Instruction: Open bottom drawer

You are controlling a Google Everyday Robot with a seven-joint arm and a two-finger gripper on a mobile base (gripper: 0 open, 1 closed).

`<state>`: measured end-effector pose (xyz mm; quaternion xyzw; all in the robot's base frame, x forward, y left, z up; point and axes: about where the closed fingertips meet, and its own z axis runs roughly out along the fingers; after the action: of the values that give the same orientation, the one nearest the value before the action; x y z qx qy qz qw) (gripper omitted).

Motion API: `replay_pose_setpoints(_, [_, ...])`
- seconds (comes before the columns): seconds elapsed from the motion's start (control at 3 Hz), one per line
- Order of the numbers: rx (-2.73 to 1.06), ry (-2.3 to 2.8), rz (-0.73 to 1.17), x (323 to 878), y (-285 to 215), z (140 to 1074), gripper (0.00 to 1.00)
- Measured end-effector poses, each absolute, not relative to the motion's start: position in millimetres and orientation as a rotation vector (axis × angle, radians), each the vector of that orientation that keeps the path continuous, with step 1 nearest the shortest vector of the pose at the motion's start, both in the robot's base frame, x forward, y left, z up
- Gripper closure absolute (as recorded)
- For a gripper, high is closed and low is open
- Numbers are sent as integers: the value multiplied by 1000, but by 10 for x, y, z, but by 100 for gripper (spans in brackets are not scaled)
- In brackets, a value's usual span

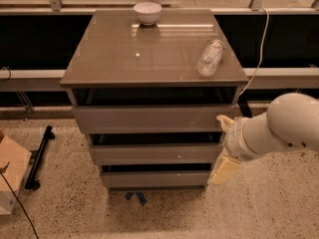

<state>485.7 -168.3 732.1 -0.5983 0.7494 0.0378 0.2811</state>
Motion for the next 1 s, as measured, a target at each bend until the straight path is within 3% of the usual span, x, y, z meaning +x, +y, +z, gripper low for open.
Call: replay_pose_setpoints(1.0, [-1635, 2019, 59, 4825, -1714, 6574, 0])
